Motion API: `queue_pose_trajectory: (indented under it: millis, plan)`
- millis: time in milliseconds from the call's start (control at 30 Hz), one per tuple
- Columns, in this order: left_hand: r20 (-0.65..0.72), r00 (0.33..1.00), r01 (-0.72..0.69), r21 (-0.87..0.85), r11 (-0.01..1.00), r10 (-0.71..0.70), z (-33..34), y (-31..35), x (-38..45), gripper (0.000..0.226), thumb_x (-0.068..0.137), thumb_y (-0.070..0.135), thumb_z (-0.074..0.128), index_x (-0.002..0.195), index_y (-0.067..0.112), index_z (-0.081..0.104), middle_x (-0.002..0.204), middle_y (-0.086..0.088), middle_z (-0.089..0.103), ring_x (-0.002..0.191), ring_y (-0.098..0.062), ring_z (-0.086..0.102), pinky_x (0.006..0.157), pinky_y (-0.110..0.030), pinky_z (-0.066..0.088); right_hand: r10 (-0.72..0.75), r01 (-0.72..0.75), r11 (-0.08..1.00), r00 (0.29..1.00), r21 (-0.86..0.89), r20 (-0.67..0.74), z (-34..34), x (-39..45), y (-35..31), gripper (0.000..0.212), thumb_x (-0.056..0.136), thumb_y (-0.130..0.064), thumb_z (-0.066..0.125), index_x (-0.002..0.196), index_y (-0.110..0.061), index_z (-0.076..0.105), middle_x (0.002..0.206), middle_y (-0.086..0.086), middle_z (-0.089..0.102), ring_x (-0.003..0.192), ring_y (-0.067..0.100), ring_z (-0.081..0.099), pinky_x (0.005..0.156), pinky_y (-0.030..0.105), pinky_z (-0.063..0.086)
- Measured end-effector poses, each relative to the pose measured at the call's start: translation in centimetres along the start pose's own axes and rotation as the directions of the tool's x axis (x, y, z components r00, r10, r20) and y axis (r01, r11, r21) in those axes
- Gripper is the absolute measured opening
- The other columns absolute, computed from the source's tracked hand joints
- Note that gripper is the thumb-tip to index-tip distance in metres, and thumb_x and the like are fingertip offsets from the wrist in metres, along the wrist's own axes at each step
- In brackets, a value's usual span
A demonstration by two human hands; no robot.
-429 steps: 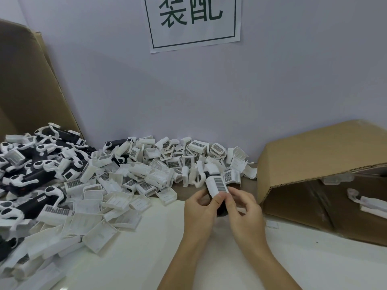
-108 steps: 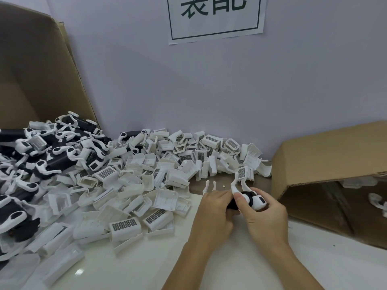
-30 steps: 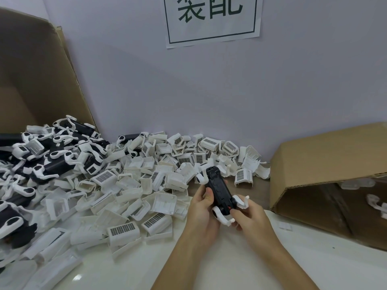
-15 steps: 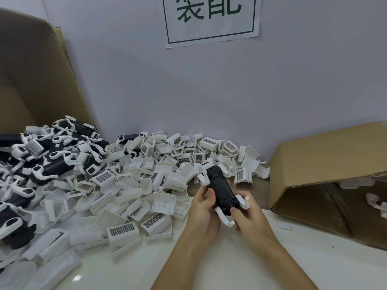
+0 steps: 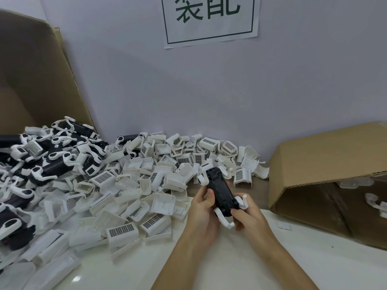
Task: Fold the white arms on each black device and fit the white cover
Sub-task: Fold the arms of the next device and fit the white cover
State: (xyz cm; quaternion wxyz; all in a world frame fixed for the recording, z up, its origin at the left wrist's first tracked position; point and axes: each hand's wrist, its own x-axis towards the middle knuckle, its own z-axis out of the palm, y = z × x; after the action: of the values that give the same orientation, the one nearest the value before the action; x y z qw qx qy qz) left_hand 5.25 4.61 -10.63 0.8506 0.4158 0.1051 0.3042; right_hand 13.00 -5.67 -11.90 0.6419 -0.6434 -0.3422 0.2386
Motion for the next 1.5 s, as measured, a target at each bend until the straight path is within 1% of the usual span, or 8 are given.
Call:
queue_pose_trajectory:
  millis: [167,300,500,633,867,1133,1333,1500]
  plan:
    - [0.038,0.999,0.015,-0.025,1.0,-0.014,0.08,0.19,-0.16,0.035,0.095,0.02,0.049,0.124,0.002,0.057,0.102,-0.014,0.073,0.091,-0.036,0.069,0.073,-0.048,0.056,-0.017,0.017,0.999,1.0,-0.043,0.0,-0.01,0.08,0.07,0.041,0.093,-0.003,0.048,0.087,-0.042,0.059,0.062,-0.013,0.051,0.062,0.013,0.043,0.062,0.032,0.036]
    - [0.029,1.0,-0.011,0.003,1.0,0.011,0.14,0.03,-0.03,0.041,0.093,0.022,0.05,0.127,0.0,0.057,0.109,-0.016,0.07,0.106,-0.041,0.063,0.095,-0.057,0.05,-0.049,0.048,0.996,0.999,-0.07,-0.011,-0.05,-0.05,-0.01,0.035,0.094,-0.008,0.047,0.092,-0.042,0.056,0.064,-0.017,0.057,0.061,0.007,0.048,0.064,0.033,0.041]
    - [0.032,0.999,-0.005,0.021,1.0,0.004,0.16,0.13,-0.13,0.033,0.099,0.019,0.045,0.124,0.002,0.058,0.106,-0.014,0.072,0.1,-0.037,0.066,0.086,-0.049,0.056,-0.077,0.076,0.995,0.997,-0.068,-0.008,0.08,-0.17,-0.19,0.026,0.093,-0.016,0.05,0.091,-0.042,0.056,0.063,-0.016,0.057,0.06,0.006,0.048,0.064,0.033,0.042]
    - [0.006,1.0,0.016,0.057,0.998,-0.016,-0.17,0.02,-0.11,0.031,0.105,0.016,0.039,0.125,0.002,0.059,0.114,-0.019,0.069,0.108,-0.041,0.063,0.101,-0.059,0.046,-0.076,0.076,0.997,0.997,-0.029,-0.018,0.21,-0.19,-0.37,0.019,0.094,-0.025,0.055,0.085,-0.042,0.058,0.064,-0.017,0.059,0.059,0.003,0.05,0.062,0.031,0.041]
    - [-0.018,0.999,0.027,0.043,0.999,-0.026,0.07,0.13,-0.17,0.034,0.103,0.016,0.041,0.129,-0.002,0.055,0.117,-0.026,0.062,0.106,-0.045,0.057,0.086,-0.054,0.046,-0.006,0.006,1.0,1.0,-0.018,-0.008,-0.23,-0.1,-0.14,0.019,0.098,-0.005,0.05,0.1,-0.021,0.058,0.062,-0.02,0.055,0.059,0.001,0.048,0.053,0.014,0.039]
    - [-0.018,0.999,0.043,0.028,0.999,-0.043,0.2,0.22,-0.19,0.041,0.094,0.023,0.05,0.128,0.001,0.056,0.111,-0.023,0.065,0.104,-0.044,0.059,0.072,-0.046,0.048,-0.009,0.008,1.0,1.0,0.016,0.027,0.01,-0.23,-0.59,0.025,0.07,-0.024,0.047,0.088,-0.035,0.059,0.067,-0.013,0.055,0.061,0.006,0.044,0.063,0.028,0.038]
    - [-0.012,1.0,0.011,0.077,0.997,-0.01,-0.02,0.17,-0.15,0.033,0.098,0.021,0.048,0.123,0.004,0.06,0.109,-0.021,0.067,0.106,-0.042,0.061,0.089,-0.057,0.05,-0.037,0.038,0.999,0.999,-0.017,0.019,0.03,-0.25,-0.44,0.019,0.075,-0.025,0.047,0.087,-0.035,0.057,0.065,-0.011,0.054,0.062,0.011,0.045,0.063,0.033,0.039]
    - [-0.027,1.0,0.003,0.1,0.995,0.0,0.22,0.34,-0.27,0.036,0.093,0.023,0.051,0.121,0.004,0.06,0.11,-0.021,0.067,0.105,-0.04,0.062,0.099,-0.059,0.047,-0.075,0.075,0.996,0.997,-0.038,-0.009,0.03,-0.44,-0.33,0.01,0.078,-0.026,0.046,0.088,-0.025,0.05,0.081,0.011,0.055,0.066,0.016,0.045,0.067,0.039,0.04]
